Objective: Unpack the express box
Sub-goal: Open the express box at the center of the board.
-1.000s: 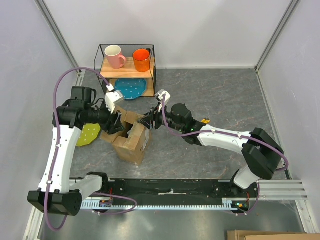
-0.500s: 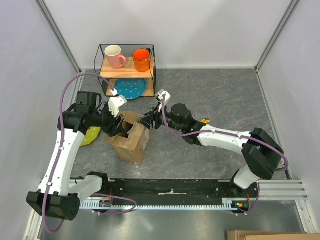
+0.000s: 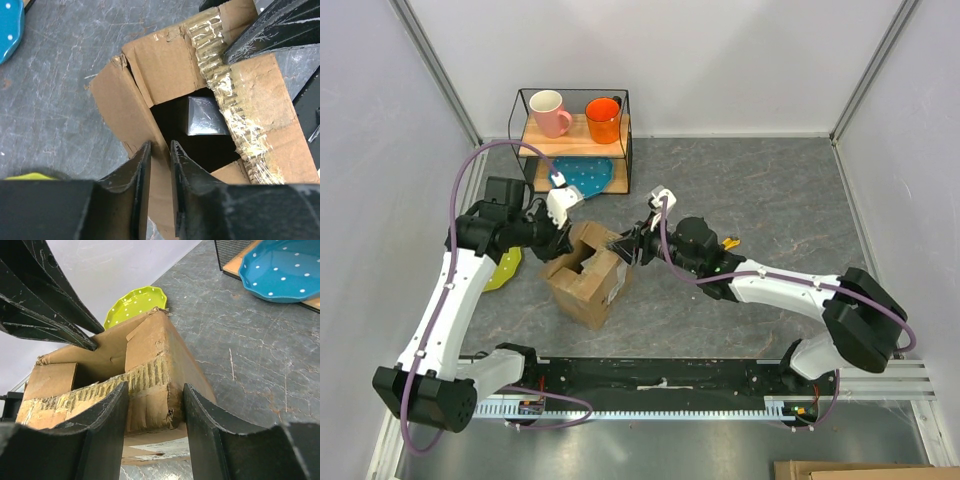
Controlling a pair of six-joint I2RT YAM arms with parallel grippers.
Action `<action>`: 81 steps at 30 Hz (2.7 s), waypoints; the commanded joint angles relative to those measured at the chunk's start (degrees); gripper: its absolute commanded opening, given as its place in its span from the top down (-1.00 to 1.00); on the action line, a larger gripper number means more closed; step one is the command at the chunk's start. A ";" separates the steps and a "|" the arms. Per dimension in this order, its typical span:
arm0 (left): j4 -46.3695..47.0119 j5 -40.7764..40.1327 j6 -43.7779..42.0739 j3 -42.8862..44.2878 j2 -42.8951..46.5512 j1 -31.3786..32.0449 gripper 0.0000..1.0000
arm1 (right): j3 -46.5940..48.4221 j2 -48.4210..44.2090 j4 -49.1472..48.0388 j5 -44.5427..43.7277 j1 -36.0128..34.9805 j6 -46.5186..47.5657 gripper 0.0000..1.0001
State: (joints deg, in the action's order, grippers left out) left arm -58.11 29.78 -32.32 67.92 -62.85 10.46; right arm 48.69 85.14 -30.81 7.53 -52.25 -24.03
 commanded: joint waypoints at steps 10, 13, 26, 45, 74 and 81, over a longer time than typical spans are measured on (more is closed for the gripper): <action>-0.43 -5.61 1.56 -4.64 -4.91 8.17 0.41 | -9.39 -4.10 12.00 3.54 -2.95 -0.40 0.03; -0.69 -7.10 0.42 -2.11 -5.70 8.17 0.73 | -10.54 -6.65 12.61 3.72 -3.47 -0.05 0.06; -8.25 -6.40 -15.75 9.07 -2.28 22.76 0.97 | -11.16 -29.58 20.88 8.81 -4.97 14.79 -0.33; 5.89 -9.21 -11.27 -2.35 9.67 28.04 0.96 | -0.09 -25.31 27.11 14.53 -16.30 27.19 -0.52; -0.25 -1.92 -9.26 -4.64 17.50 34.10 0.96 | 2.99 -14.57 29.48 14.79 -16.83 30.27 -0.59; 0.45 -2.27 -8.47 -5.17 18.73 34.10 0.97 | 4.05 -10.53 33.79 22.42 -16.83 26.68 -0.54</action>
State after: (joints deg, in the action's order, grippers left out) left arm -61.28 19.77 -43.29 61.71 -46.06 43.59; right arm 52.12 71.13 -3.14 25.52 -69.41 5.69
